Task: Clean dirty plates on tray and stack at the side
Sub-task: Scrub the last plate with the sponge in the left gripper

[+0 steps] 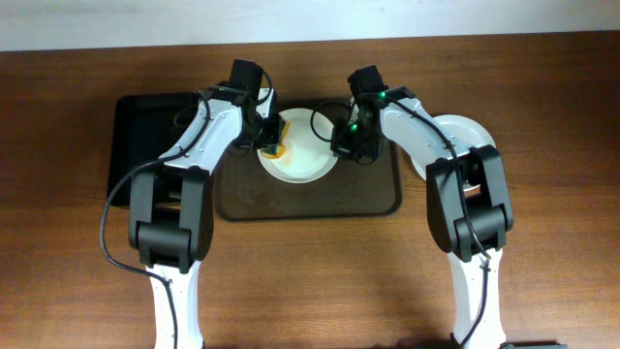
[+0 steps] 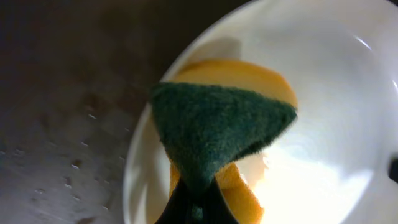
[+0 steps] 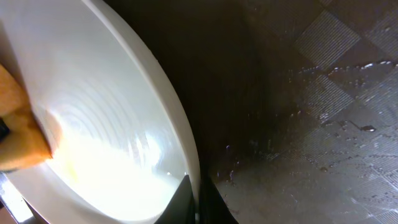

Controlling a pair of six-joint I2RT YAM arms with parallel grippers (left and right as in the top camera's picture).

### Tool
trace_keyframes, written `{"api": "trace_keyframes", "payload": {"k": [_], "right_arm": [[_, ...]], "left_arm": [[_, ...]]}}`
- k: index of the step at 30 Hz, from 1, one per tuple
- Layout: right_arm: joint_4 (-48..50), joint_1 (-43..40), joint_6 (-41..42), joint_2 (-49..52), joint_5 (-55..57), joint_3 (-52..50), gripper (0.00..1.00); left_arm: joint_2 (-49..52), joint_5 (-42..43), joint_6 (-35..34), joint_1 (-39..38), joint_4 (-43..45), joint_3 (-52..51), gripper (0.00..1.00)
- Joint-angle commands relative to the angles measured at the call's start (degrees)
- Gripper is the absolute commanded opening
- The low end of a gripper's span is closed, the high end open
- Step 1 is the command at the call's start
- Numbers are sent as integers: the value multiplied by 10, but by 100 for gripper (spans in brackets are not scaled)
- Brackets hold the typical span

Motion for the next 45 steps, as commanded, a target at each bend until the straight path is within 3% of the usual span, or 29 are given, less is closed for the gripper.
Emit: {"api": "trace_keyframes", "payload": {"k": [1, 3, 25, 31, 34, 37, 41, 45], "right_arm": [[0, 3, 1, 9, 1, -5, 4], [0, 3, 0, 9, 1, -5, 4], [4, 3, 1, 9, -3, -5, 4], [7, 3, 0, 9, -10, -5, 4], [9, 3, 0, 9, -10, -5, 4], [8, 3, 0, 9, -10, -5, 4], [8, 3, 0, 9, -10, -5, 4], [7, 3, 0, 9, -10, -5, 4]], "left_arm": [[7, -23, -5, 7, -6, 15, 1], [7, 15, -5, 7, -35, 15, 1], [7, 14, -5, 16, -73, 54, 1], [7, -3, -5, 16, -74, 54, 1], [12, -56, -5, 14, -66, 54, 1], [14, 57, -5, -6, -101, 54, 1], [33, 66, -5, -43, -81, 51, 1], [58, 55, -33, -30, -69, 52, 1]]}}
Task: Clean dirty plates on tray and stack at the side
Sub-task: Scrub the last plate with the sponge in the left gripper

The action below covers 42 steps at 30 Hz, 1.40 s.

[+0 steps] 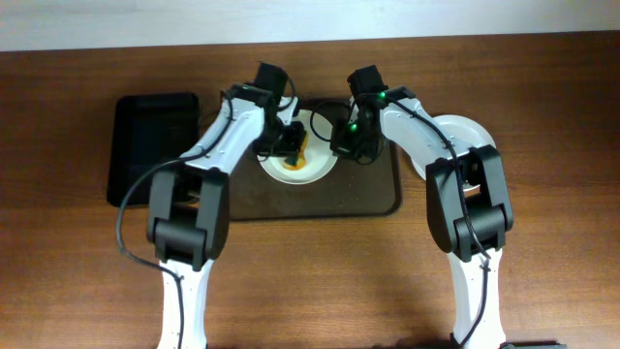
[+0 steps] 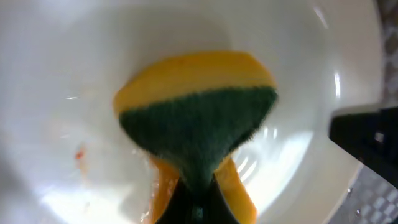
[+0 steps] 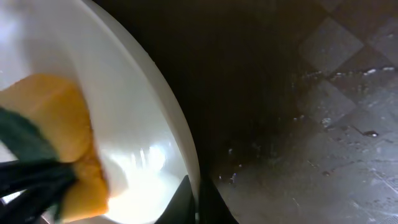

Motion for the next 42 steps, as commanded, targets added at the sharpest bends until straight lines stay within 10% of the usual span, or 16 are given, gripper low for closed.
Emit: {"api": "trace_keyframes", "payload": {"k": [1, 20, 25, 29, 34, 42], "right_arm": [[1, 3, 1, 7, -8, -5, 4], [3, 3, -12, 7, -8, -5, 4], [1, 3, -13, 7, -8, -5, 4], [1, 3, -13, 7, -8, -5, 4], [2, 3, -13, 7, -8, -5, 4], [1, 3, -15, 7, -8, -5, 4]], "left_arm": [[24, 6, -20, 26, -1, 10, 1], [25, 16, 16, 42, 35, 25, 1], [25, 146, 33, 40, -47, 25, 1], [25, 30, 8, 48, 97, 25, 1], [27, -122, -15, 47, 53, 25, 1], [27, 186, 86, 49, -92, 25, 1]]}}
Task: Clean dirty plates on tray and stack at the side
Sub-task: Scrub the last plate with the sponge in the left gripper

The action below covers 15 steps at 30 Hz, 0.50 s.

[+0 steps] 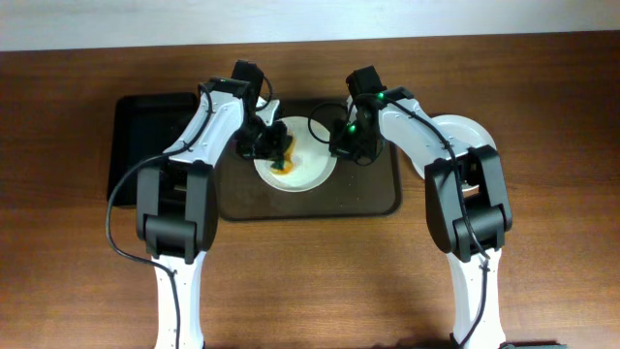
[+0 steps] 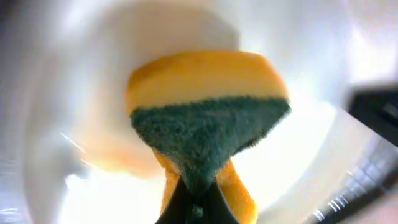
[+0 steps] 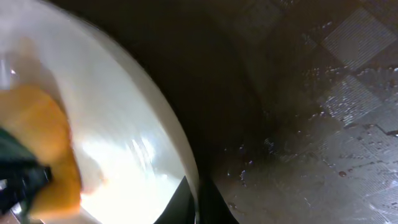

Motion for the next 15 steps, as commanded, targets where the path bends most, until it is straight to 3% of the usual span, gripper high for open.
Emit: {"api": "trace_keyframes", "payload": {"k": [1, 6, 12, 15], "right_arm": [[2, 1, 5, 7, -3, -5, 4], [2, 1, 5, 7, -3, -5, 4], [2, 1, 5, 7, -3, -5, 4], [2, 1, 5, 7, -3, -5, 4]], "left_arm": [[14, 110, 46, 1, 20, -7, 1], [14, -24, -9, 24, 108, 1, 1], [14, -47, -8, 18, 37, 20, 1], [14, -75, -8, 17, 42, 20, 1]]}}
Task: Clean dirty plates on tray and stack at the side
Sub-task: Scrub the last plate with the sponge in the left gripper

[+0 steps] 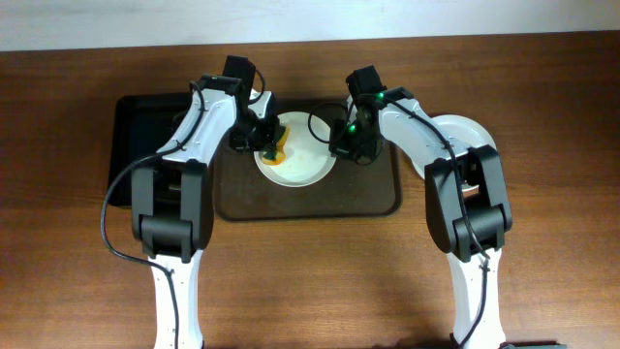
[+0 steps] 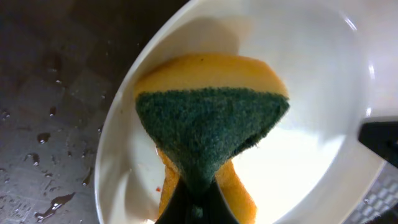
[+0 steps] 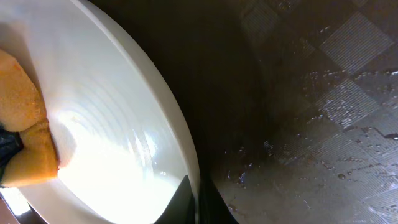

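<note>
A white plate (image 1: 308, 155) lies on the dark brown tray (image 1: 368, 199). My left gripper (image 1: 266, 141) is shut on a yellow and green sponge (image 2: 208, 121) that presses on the plate's left part (image 2: 298, 93). A small red speck shows on the plate near the sponge. My right gripper (image 1: 346, 143) is shut on the plate's right rim (image 3: 189, 168). In the right wrist view the sponge (image 3: 28, 134) sits at the far left of the plate.
A black tray (image 1: 145, 145) lies to the left of the brown one. A white plate (image 1: 463, 136) rests on the wooden table to the right, under my right arm. The brown tray's floor (image 3: 323, 112) is wet.
My left gripper has moved with the sponge from the plate's middle left up to its left edge. My right gripper still pinches the right rim.
The sponge was at the plate's left edge at first, then near its middle, then at its lower left, and now it is back at the left edge. My right gripper has held the plate's right rim at every moment.
</note>
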Controlling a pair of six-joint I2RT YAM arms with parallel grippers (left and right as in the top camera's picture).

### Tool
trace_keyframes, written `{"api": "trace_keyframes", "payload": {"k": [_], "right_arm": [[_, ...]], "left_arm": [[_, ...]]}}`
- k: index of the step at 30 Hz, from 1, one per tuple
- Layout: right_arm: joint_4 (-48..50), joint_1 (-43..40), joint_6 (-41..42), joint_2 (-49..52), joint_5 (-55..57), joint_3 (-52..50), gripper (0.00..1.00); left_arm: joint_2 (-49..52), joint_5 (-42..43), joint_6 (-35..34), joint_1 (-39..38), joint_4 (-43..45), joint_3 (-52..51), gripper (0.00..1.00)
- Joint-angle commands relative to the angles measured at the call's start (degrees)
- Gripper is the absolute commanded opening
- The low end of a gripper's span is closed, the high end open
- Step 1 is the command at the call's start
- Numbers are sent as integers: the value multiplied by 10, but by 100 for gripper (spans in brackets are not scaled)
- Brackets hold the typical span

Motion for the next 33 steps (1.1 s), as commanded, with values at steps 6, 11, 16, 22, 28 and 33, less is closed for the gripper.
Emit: {"api": "trace_keyframes", "payload": {"k": [6, 11, 16, 22, 28, 33], "right_arm": [[0, 1, -2, 7, -3, -5, 4], [0, 1, -2, 7, -3, -5, 4], [0, 1, -9, 7, -8, -5, 4], [0, 1, -9, 7, -12, -5, 4], [0, 1, -9, 7, -12, -5, 4], [0, 1, -9, 7, -12, -5, 4]], "left_arm": [[13, -52, -5, 1, -6, 34, 1], [13, -76, -3, 1, -30, 50, 1], [13, -97, -2, -7, -61, 58, 1], [43, 41, 53, -33, -44, 58, 1], [60, -106, -48, -14, 61, 58, 1], [60, -131, -26, -32, -47, 58, 1]]}}
